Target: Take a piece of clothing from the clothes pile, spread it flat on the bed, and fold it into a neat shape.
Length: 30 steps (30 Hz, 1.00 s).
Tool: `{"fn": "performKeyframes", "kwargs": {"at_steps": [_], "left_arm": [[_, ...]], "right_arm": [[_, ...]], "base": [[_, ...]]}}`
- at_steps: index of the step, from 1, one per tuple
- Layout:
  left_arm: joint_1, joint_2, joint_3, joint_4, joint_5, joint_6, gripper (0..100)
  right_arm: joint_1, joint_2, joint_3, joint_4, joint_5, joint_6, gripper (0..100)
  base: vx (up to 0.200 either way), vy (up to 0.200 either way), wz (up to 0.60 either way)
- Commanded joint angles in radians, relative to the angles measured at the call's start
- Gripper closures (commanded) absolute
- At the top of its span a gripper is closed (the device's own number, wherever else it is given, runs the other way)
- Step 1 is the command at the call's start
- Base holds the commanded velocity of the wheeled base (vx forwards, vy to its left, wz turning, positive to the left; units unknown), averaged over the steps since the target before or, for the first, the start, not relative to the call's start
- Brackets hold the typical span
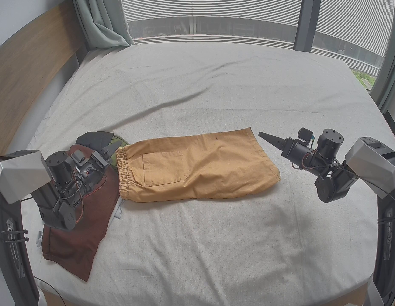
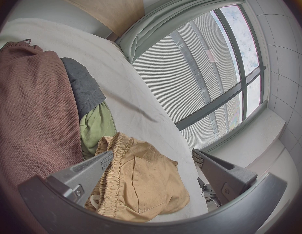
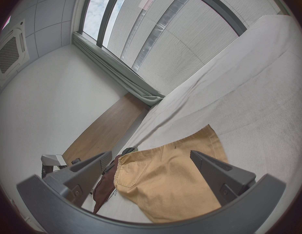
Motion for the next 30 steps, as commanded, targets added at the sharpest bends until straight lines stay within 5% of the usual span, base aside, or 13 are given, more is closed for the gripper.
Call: {"fn": "performKeyframes", "kwargs": {"at_steps": [1, 17, 25, 30], "left_arm": [[-0.008, -0.052, 0.03, 0.0, -0.001, 0.0, 0], [-0.077, -0.118, 0.101, 0.0, 0.006, 0.096, 0], [-0.134, -0.115, 0.154, 0.0, 0.081, 0.475, 0], [-0.149, -0.121, 0.179, -0.002, 0.097, 0.578, 0]], "right_arm": [[0.01, -0.05, 0.1, -0.03, 0.0, -0.024, 0], [0.084, -0.147, 0.352, -0.127, -0.001, -0.067, 0], [0.139, -0.167, 0.459, -0.116, -0.094, -0.084, 0], [0.147, -0.168, 0.478, -0.115, -0.127, -0.14, 0]], "base": [[0.0, 0.0, 0.0], [0.0, 0.0, 0.0], [0.0, 0.0, 0.0], [0.0, 0.0, 0.0]]}}
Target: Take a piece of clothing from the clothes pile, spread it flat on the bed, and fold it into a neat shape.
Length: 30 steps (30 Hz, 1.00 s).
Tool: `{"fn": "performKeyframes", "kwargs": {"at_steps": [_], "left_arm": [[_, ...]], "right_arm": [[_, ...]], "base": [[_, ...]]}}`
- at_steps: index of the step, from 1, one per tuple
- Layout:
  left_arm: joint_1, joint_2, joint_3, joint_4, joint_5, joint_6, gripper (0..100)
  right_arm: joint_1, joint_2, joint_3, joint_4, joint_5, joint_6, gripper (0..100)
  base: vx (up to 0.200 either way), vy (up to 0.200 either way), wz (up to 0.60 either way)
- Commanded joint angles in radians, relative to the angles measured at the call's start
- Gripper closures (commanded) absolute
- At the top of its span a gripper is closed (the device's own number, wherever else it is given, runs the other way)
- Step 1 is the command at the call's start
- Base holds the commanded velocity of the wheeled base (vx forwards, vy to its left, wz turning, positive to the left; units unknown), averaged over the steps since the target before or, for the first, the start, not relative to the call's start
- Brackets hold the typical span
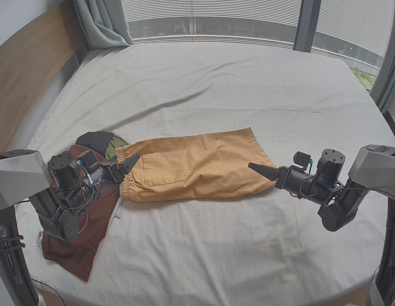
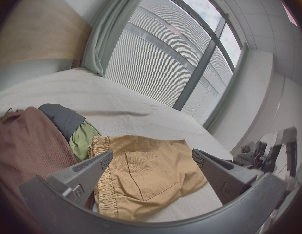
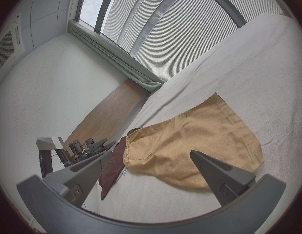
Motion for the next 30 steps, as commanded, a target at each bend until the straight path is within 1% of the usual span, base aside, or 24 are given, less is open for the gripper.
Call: {"fn": "performKeyframes", "kwargs": {"at_steps": [1, 2, 5, 7, 16, 17, 21, 24, 30], "left_arm": [[-0.027, -0.009, 0.041, -0.001, 0.02, 0.08, 0], [-0.027, -0.009, 0.048, -0.002, 0.023, 0.105, 0], [-0.018, -0.004, 0.061, -0.002, 0.029, 0.218, 0], [-0.019, -0.005, 0.066, -0.002, 0.031, 0.247, 0], [-0.024, -0.009, 0.072, -0.002, 0.029, 0.255, 0], [-0.021, -0.007, 0.072, -0.002, 0.031, 0.258, 0], [-0.016, -0.007, 0.072, -0.002, 0.029, 0.263, 0], [-0.018, -0.009, 0.072, -0.002, 0.028, 0.263, 0], [-0.018, -0.01, 0.072, -0.002, 0.029, 0.263, 0]], "right_arm": [[0.022, -0.011, 0.039, 0.004, -0.048, -0.051, 0], [0.027, -0.01, 0.041, 0.004, -0.063, -0.057, 0], [0.048, -0.013, 0.062, 0.004, -0.105, -0.06, 0], [0.056, -0.013, 0.078, 0.002, -0.118, -0.06, 0], [0.053, 0.001, 0.099, 0.004, -0.152, -0.06, 0], [0.056, 0.01, 0.116, 0.002, -0.163, -0.06, 0], [0.057, 0.058, 0.127, -0.007, -0.169, -0.058, 0], [0.059, 0.096, 0.118, -0.011, -0.194, -0.057, 0], [0.059, 0.128, 0.098, -0.011, -0.197, -0.023, 0]], "base": [[0.0, 0.0, 0.0], [0.0, 0.0, 0.0], [0.0, 0.0, 0.0], [0.0, 0.0, 0.0], [0.0, 0.0, 0.0], [0.0, 0.0, 0.0], [0.0, 0.0, 0.0], [0.0, 0.0, 0.0], [0.0, 0.0, 0.0]]}}
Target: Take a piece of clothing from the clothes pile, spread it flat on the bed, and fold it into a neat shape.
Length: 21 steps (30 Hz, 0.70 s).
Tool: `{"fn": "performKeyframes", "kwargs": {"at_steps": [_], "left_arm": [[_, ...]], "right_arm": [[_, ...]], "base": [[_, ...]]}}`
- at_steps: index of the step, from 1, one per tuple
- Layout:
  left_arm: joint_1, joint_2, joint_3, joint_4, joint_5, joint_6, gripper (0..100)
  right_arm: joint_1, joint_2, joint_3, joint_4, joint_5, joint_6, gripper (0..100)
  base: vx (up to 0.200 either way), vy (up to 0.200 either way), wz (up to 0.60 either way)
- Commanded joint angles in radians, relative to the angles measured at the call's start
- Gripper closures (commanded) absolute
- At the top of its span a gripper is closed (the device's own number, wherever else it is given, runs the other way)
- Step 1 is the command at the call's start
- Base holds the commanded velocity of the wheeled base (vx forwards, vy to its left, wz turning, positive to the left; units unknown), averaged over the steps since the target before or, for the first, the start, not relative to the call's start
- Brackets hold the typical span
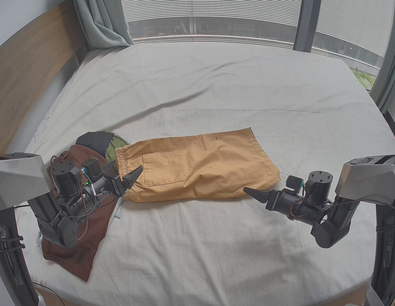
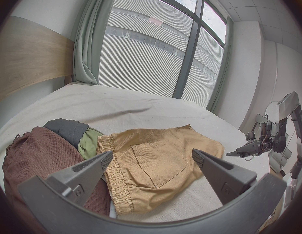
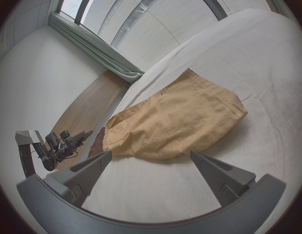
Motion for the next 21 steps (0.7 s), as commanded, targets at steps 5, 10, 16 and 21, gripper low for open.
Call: {"fn": "performKeyframes", "kwargs": {"at_steps": [5, 10, 16, 21], "left_arm": [[-0.002, 0.001, 0.0, -0.001, -0.001, -0.001, 0], [-0.005, 0.001, 0.002, -0.001, -0.001, 0.001, 0], [-0.006, 0.002, 0.002, -0.001, -0.001, 0.001, 0], [-0.008, 0.004, 0.005, -0.001, 0.001, -0.001, 0]], "right_arm": [[0.001, 0.068, -0.032, 0.008, 0.0, 0.007, 0], [-0.001, 0.115, -0.075, 0.011, -0.001, 0.007, 0], [0.001, 0.16, -0.135, 0.017, 0.0, 0.015, 0], [0.013, 0.186, -0.185, 0.02, 0.0, 0.065, 0]], "base": [[0.0, 0.0, 0.0], [0.0, 0.0, 0.0], [0.0, 0.0, 0.0], [0.0, 0.0, 0.0]]}}
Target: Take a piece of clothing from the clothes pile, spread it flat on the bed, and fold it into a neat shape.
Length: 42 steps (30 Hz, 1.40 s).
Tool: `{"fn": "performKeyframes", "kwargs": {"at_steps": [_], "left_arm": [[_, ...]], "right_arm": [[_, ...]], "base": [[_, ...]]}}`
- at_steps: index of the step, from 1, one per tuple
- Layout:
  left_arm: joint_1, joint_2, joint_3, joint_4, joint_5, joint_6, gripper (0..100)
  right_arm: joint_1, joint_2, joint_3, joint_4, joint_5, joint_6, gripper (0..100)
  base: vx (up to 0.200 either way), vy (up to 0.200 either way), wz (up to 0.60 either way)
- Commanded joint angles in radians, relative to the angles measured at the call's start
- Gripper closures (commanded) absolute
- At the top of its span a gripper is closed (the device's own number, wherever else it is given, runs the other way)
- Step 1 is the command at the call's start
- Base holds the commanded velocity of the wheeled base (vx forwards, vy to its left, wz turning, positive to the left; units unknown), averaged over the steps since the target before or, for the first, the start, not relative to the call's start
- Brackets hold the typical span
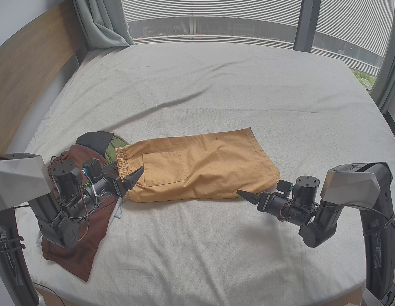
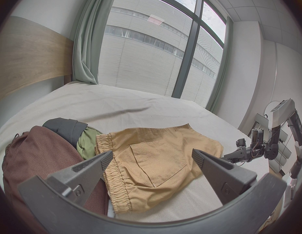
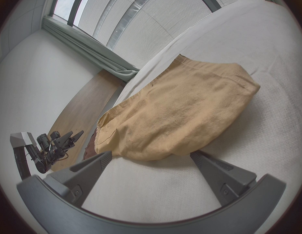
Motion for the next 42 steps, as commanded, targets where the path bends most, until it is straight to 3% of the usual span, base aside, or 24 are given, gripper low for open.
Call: {"fn": "performKeyframes", "kwargs": {"at_steps": [1, 16, 21, 35, 36, 42], "left_arm": [[-0.001, 0.004, 0.001, -0.001, 0.001, -0.002, 0], [0.0, 0.007, 0.0, -0.001, 0.001, -0.002, 0], [0.002, 0.01, 0.0, -0.001, 0.0, -0.002, 0], [-0.001, 0.014, 0.001, -0.001, 0.0, -0.002, 0], [-0.001, 0.016, 0.001, -0.001, 0.0, -0.002, 0], [-0.001, 0.016, 0.001, -0.001, 0.0, -0.002, 0]], "right_arm": [[0.014, 0.04, -0.043, 0.007, 0.001, 0.025, 0], [0.068, 0.103, -0.221, 0.076, -0.004, 0.076, 0], [0.08, 0.117, -0.284, 0.066, -0.005, 0.163, 0], [0.083, 0.135, -0.284, 0.067, -0.014, 0.166, 0], [0.082, 0.135, -0.286, 0.069, -0.014, 0.166, 100], [0.082, 0.137, -0.286, 0.07, -0.014, 0.166, 100]], "base": [[0.0, 0.0, 0.0], [0.0, 0.0, 0.0], [0.0, 0.0, 0.0], [0.0, 0.0, 0.0], [0.0, 0.0, 0.0], [0.0, 0.0, 0.0]]}}
